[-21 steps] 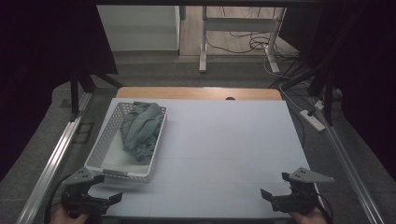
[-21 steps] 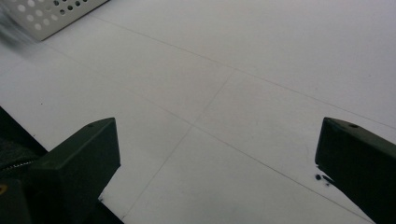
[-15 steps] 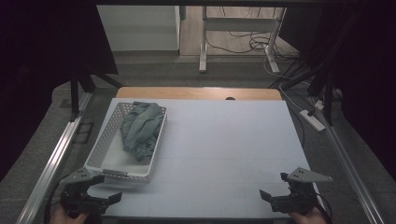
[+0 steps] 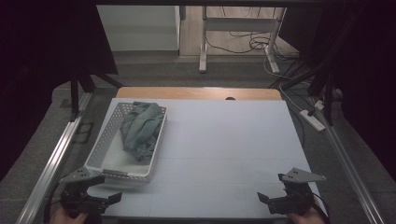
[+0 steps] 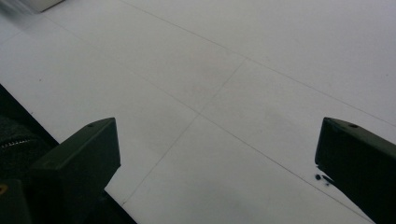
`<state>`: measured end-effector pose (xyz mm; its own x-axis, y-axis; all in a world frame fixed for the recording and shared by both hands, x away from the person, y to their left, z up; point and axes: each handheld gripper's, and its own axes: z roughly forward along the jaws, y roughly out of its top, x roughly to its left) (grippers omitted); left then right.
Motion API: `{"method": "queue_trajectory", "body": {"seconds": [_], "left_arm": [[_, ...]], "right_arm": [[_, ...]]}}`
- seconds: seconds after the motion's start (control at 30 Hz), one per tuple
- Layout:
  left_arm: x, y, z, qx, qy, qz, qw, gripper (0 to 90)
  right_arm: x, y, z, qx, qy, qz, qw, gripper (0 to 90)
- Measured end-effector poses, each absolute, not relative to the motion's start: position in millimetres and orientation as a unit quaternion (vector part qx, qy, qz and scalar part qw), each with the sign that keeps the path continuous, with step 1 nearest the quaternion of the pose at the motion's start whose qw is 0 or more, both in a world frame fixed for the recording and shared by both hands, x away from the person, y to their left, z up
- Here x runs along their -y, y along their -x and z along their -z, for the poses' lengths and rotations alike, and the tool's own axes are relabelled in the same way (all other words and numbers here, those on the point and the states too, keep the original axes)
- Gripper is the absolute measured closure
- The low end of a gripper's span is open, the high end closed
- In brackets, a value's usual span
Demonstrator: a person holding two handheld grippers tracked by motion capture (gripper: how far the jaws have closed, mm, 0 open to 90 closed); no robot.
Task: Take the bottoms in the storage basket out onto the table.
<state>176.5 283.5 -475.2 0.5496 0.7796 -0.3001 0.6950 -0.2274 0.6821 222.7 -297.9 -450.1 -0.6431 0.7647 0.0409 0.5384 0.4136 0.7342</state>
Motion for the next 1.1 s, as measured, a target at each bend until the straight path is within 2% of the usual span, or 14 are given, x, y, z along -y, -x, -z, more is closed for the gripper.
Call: {"method": "queue_trajectory", "body": {"seconds": [0.27, 0.57, 1.1], "left_arm": [[-283.5, -175.8, 474.5, -0.471, -0.782, -0.057, 0.405, 0.0], [-283.4, -173.3, 469.1, -0.463, -0.781, -0.089, 0.409, 0.0], [-283.5, -175.0, 468.2, -0.457, -0.781, -0.09, 0.417, 0.0]], "right_arm": [[297.9, -222.7, 450.2, -0.828, -0.393, -0.371, 0.151, 0.4], [297.2, -222.8, 450.5, -0.829, -0.391, -0.37, 0.15, 0.4], [296.5, -223.1, 450.6, -0.832, -0.389, -0.366, 0.149, 0.5]]}}
